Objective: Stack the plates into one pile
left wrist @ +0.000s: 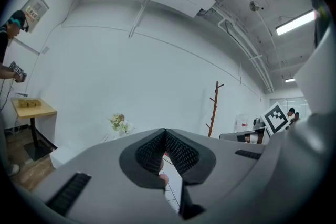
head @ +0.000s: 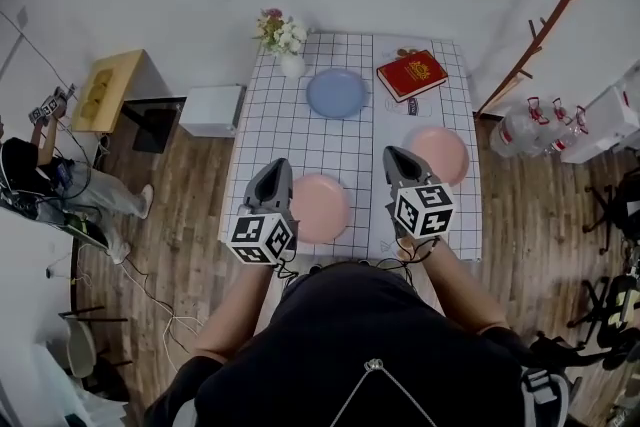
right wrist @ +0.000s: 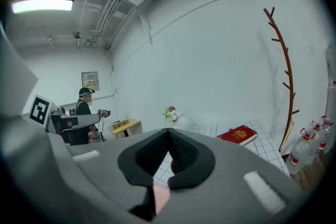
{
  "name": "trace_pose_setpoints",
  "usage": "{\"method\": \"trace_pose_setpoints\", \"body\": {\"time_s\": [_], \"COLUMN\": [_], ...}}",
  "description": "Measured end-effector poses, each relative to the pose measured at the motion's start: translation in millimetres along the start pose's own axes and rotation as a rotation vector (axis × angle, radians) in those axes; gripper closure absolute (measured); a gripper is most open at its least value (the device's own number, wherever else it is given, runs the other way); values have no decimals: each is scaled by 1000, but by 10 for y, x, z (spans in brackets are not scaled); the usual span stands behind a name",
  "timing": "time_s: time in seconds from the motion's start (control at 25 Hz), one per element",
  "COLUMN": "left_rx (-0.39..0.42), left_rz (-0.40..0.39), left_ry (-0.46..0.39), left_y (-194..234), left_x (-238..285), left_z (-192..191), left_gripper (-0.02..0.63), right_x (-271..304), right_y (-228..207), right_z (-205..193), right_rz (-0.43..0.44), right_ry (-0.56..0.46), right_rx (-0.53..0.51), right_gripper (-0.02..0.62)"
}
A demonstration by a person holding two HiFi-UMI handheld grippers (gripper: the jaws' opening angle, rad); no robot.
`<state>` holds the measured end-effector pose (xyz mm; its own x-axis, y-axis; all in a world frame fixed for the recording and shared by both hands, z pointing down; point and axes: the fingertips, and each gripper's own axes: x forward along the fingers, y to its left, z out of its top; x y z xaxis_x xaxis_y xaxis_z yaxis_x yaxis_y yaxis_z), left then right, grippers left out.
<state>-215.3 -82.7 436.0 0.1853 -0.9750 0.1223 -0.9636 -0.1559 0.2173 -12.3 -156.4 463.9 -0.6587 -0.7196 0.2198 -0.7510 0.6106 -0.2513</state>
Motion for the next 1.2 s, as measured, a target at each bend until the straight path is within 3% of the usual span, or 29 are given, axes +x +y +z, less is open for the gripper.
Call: {"method": "trace_pose_setpoints", "body": {"time_s": [0.72,0.96,1.2], "left_rx": [-111,-151,-141], "left_rz": [21,49,94], "left_ry": [58,110,195], "left_y": [500,652,808], "left_x": [-276,-320,-321], "left_z": [-239,-536,-957], "left_gripper": [610,609,609], "right_x": [267,389,494], "right_y": [308,347,299], "right_z": [-414,-749,-1226], "right_rz": [12,29,15], "right_ry": [104,168,262], "right_rx": [23,43,60], "right_gripper": [589,589,589]}}
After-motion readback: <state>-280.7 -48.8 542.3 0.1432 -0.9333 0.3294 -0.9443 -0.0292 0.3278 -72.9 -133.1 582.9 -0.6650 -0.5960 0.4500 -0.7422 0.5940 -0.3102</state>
